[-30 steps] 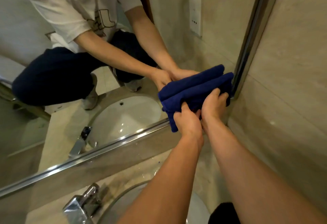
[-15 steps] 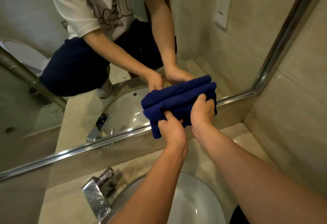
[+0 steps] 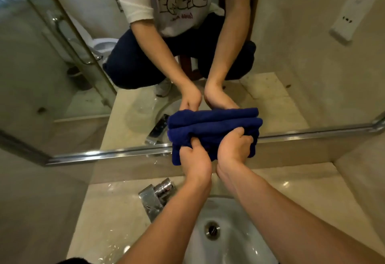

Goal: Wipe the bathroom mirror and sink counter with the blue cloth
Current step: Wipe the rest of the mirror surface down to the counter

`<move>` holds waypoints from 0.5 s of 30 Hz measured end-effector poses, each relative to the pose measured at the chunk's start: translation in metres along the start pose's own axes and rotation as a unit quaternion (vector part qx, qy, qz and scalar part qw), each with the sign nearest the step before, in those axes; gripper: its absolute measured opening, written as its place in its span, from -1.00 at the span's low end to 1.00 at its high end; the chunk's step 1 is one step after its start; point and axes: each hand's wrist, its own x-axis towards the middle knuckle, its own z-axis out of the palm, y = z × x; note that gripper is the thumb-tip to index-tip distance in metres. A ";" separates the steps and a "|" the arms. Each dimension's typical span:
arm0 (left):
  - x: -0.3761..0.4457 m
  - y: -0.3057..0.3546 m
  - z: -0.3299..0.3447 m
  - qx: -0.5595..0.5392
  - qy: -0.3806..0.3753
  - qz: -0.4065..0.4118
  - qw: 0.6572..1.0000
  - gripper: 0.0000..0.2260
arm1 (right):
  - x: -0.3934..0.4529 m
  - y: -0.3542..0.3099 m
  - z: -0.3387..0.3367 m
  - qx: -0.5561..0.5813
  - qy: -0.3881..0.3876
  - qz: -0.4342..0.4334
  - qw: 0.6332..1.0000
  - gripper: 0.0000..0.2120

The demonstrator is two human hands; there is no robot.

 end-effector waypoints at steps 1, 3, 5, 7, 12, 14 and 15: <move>0.007 0.004 -0.015 -0.010 0.005 0.007 1.000 -0.79 | -0.013 0.004 0.011 0.004 -0.009 0.006 1.000 -0.62; 0.020 0.011 -0.043 -0.031 0.014 0.013 0.999 -0.81 | -0.036 0.013 0.032 0.009 -0.027 0.012 1.000 -0.62; 0.034 0.017 -0.071 -0.046 0.031 0.013 0.998 -0.82 | -0.059 0.024 0.050 0.009 -0.056 0.018 0.998 -0.66; 0.050 0.023 -0.099 -0.064 0.057 0.013 0.996 -0.83 | -0.081 0.038 0.071 0.002 -0.105 0.020 0.994 -0.78; 0.084 0.033 -0.151 -0.118 0.121 -0.006 0.986 -0.83 | -0.123 0.054 0.098 0.031 -0.236 0.048 0.970 -0.87; 0.085 0.033 -0.154 -0.119 0.129 -0.009 0.984 -0.83 | -0.126 0.054 0.095 0.031 -0.253 0.057 0.965 -0.84; 0.083 0.033 -0.152 -0.120 0.129 -0.012 0.984 -0.82 | -0.125 0.053 0.092 0.026 -0.257 0.057 0.964 -0.85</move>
